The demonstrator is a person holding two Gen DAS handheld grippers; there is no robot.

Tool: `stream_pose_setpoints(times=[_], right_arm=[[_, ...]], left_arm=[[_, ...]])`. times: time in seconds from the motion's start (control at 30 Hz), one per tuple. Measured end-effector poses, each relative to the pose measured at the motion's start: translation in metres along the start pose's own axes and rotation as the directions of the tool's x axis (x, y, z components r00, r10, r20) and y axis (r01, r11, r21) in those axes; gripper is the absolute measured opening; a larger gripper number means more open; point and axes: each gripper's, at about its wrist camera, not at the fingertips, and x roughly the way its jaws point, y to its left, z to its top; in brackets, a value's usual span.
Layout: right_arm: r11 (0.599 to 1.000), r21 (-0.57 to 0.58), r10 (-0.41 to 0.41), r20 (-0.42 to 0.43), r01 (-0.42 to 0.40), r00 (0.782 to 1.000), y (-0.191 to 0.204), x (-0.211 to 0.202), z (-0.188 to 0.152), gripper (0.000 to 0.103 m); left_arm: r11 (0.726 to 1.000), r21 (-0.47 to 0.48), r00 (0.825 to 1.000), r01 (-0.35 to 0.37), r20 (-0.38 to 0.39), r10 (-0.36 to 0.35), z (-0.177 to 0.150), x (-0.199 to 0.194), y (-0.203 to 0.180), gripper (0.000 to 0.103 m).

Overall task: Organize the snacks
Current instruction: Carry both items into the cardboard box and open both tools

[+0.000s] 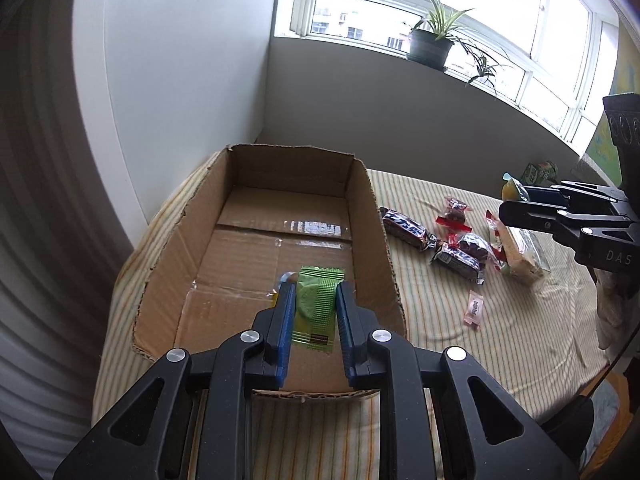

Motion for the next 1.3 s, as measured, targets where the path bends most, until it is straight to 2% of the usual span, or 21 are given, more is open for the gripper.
stream_pose_setpoints(times=[0.3,0.57,0.63,0.77,0.83,0.9,0.97,1.03,1.27,1.3], right_arm=[[0.995,-0.051,0.087,-0.041,-0.089,0.995,0.045,0.045,0.028,0.038],[0.990,-0.068,0.123,-0.062,-0.127,0.991,0.066,0.070,0.039,0.049],[0.989,-0.058,0.130,-0.056,-0.133,0.990,0.066,0.071,0.041,0.063],[0.992,-0.040,0.120,-0.043,-0.121,0.992,0.059,0.064,0.043,0.064],[0.993,-0.029,0.113,-0.040,-0.114,0.993,0.055,0.060,0.041,0.064],[0.994,-0.019,0.105,-0.038,-0.106,0.994,0.050,0.056,0.039,0.065],[0.995,-0.013,0.099,-0.040,-0.099,0.994,0.045,0.052,0.035,0.068],[0.996,-0.004,0.085,-0.034,-0.086,0.996,0.040,0.047,0.032,0.079],[0.998,0.058,0.039,-0.013,-0.038,0.999,0.007,0.024,0.020,0.081],[0.997,0.067,0.033,-0.013,-0.032,0.999,0.002,0.021,0.018,0.085]], left_arm=[[0.999,-0.032,1.000,-0.014,-0.002,0.014,-0.001,0.001,0.024,0.019],[0.998,-0.066,1.000,-0.016,-0.004,0.016,-0.001,0.006,0.036,0.020],[0.997,-0.073,1.000,-0.014,-0.009,0.014,0.001,0.007,0.037,0.021],[0.996,-0.082,1.000,-0.020,-0.003,0.020,0.002,0.005,0.038,0.023],[0.996,-0.087,1.000,-0.019,-0.005,0.019,0.003,0.004,0.038,0.044],[0.996,-0.090,1.000,-0.021,0.006,0.022,0.003,0.003,0.036,0.050],[0.996,-0.090,1.000,-0.014,0.006,0.015,0.004,0.002,0.034,0.050],[0.997,-0.081,1.000,-0.014,0.011,0.015,0.004,0.001,0.029,0.050],[0.998,-0.064,0.999,0.028,0.020,-0.027,0.009,-0.002,0.010,0.050],[0.997,-0.062,0.999,0.037,0.021,-0.035,0.010,-0.002,0.007,0.050]])
